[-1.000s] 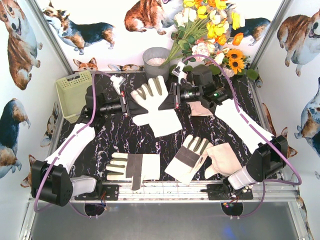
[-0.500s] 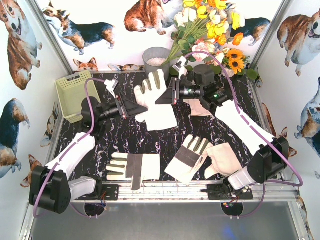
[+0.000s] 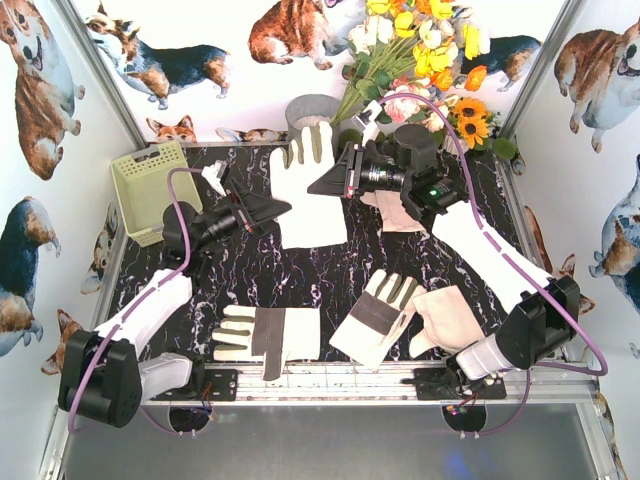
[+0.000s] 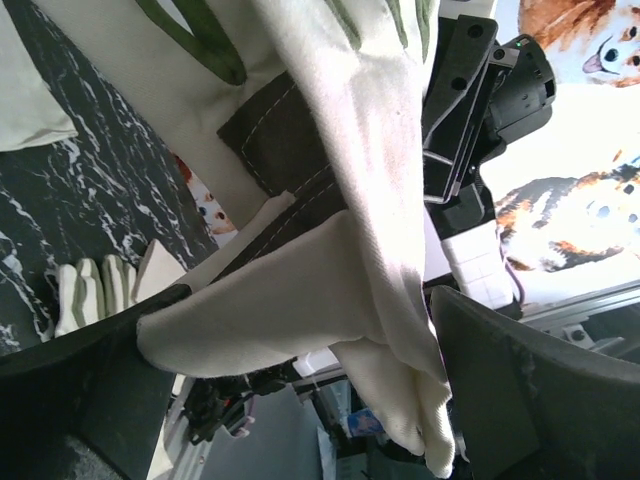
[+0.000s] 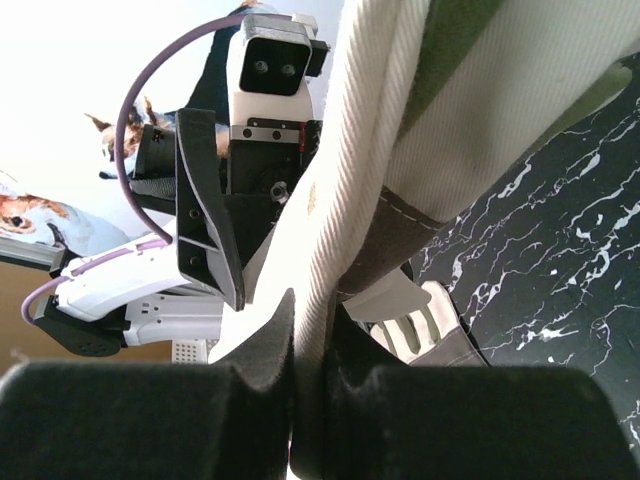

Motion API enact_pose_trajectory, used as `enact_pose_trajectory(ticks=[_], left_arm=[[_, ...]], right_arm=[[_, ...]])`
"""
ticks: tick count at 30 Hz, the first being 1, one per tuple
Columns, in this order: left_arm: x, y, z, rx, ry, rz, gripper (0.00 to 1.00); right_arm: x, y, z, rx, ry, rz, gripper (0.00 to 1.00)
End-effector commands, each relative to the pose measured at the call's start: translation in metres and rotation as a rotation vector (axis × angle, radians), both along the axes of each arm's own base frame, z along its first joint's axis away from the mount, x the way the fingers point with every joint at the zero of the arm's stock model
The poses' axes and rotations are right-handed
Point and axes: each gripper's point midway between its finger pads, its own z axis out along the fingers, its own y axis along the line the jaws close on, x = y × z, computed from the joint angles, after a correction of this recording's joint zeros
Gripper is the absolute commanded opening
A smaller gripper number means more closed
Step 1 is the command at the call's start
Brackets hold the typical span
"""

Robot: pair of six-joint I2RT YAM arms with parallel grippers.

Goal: Put the gloves into the storage basket
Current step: Place the glove in the bin.

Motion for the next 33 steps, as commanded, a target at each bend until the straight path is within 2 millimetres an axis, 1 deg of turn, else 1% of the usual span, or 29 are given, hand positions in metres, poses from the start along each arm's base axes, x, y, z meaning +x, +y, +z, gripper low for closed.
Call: enact_pose_trajectory(ticks=[1, 5, 8, 10, 12, 14, 16, 20, 23, 25, 27, 33], left_arm=[[-0.011, -0.004, 0.008, -0.039, 0.026, -0.049, 1.00], [-0.004, 0.001, -0.022, 0.066, 0.141, 0.030, 1.00], [-0.005, 0.003, -0.031, 0.072, 0.208, 0.045, 1.00], [-0.006, 0.003, -0.032, 0.048, 0.249, 0.047, 1.00], [-0.007, 0.003, -0.023, 0.010, 0.234, 0.042, 1.00], [-0.008, 0.003, -0.003, -0.044, 0.184, 0.033, 1.00], [-0.009, 0.003, 0.012, -0.075, 0.142, 0.023, 1.00], [-0.010, -0.001, 0.033, -0.105, 0.075, 0.002, 1.00], [-0.012, -0.010, 0.048, -0.138, 0.037, -0.041, 1.00], [-0.014, -0.020, 0.055, -0.142, 0.020, -0.068, 1.00], [-0.012, -0.023, 0.057, -0.149, 0.016, -0.056, 1.00], [-0.001, -0.014, 0.057, -0.121, -0.019, 0.072, 1.00]], right_arm=[[-0.007, -0.003, 0.042, 0.097, -0.131, -0.010, 0.00], [-0.003, -0.005, 0.040, 0.080, -0.139, -0.033, 0.00], [-0.002, -0.006, 0.039, 0.076, -0.144, -0.046, 0.00], [-0.002, -0.006, 0.040, 0.077, -0.146, -0.045, 0.00], [-0.002, -0.005, 0.040, 0.077, -0.142, -0.038, 0.00], [-0.003, -0.003, 0.039, 0.082, -0.133, -0.026, 0.00], [-0.004, -0.001, 0.038, 0.084, -0.124, -0.009, 0.00], [-0.011, 0.006, 0.037, 0.087, -0.112, 0.033, 0.00], [-0.015, 0.011, 0.038, 0.091, -0.114, 0.048, 0.00], [-0.014, 0.012, 0.038, 0.095, -0.113, 0.043, 0.00], [-0.013, 0.012, 0.039, 0.104, -0.116, 0.037, 0.00], [-0.008, 0.012, 0.037, 0.101, -0.112, 0.011, 0.00]])
